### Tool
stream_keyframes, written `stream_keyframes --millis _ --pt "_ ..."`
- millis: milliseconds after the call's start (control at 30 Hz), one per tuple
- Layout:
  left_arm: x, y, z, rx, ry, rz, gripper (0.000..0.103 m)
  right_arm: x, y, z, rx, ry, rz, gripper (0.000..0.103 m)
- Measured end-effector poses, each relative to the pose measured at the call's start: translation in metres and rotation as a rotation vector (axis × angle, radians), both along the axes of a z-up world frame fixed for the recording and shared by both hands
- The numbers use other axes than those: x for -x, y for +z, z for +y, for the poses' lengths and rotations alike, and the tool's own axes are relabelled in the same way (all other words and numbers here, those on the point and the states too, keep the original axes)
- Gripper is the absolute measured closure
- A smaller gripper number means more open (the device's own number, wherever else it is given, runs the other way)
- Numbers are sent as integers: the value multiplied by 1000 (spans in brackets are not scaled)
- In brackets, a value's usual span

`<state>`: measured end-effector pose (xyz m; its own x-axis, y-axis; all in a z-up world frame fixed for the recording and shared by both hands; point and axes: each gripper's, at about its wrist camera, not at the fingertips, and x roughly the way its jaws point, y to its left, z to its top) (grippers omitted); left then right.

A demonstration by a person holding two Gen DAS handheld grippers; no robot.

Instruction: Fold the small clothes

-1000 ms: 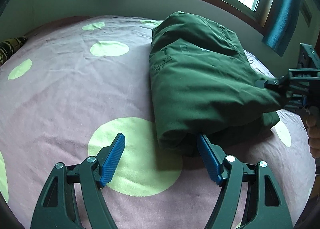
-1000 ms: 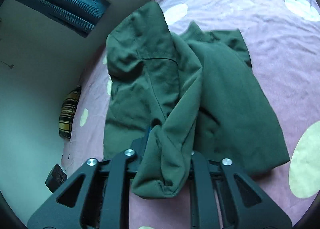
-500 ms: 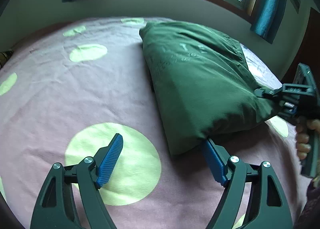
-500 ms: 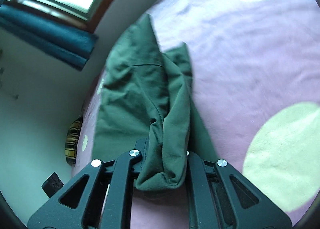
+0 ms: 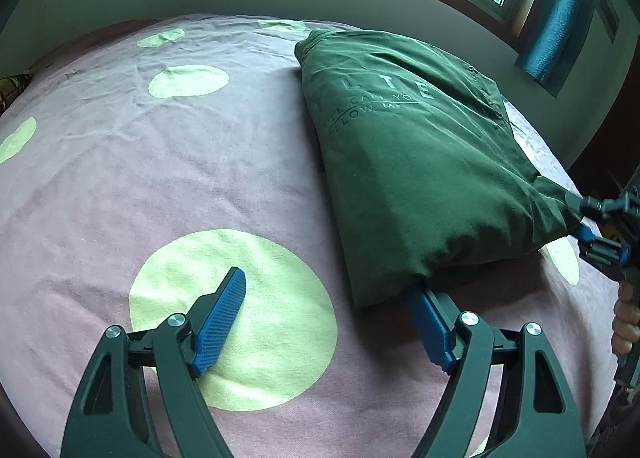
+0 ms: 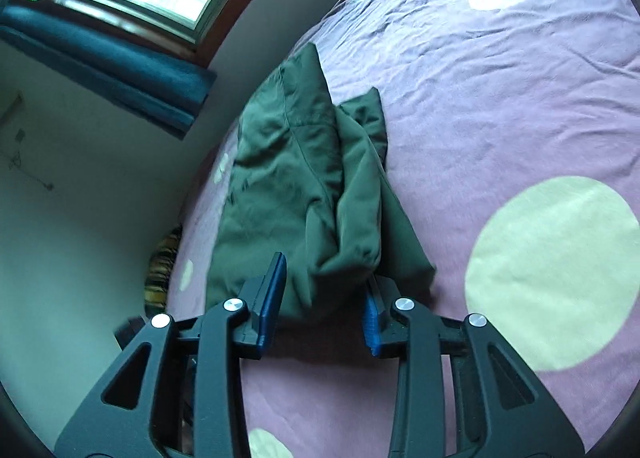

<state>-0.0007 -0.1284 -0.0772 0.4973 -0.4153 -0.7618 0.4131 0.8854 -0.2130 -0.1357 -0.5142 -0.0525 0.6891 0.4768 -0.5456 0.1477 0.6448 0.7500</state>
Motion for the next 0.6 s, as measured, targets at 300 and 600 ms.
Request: stream_keyframes --millis 300,600 --pt "-6 -5 -9 -56 -8 17 23 -8 -45 -1 2 -14 51 93" --pt "-7 -3 -4 -36 -20 18 23 1 -49 -14 -104 -9 25 91"
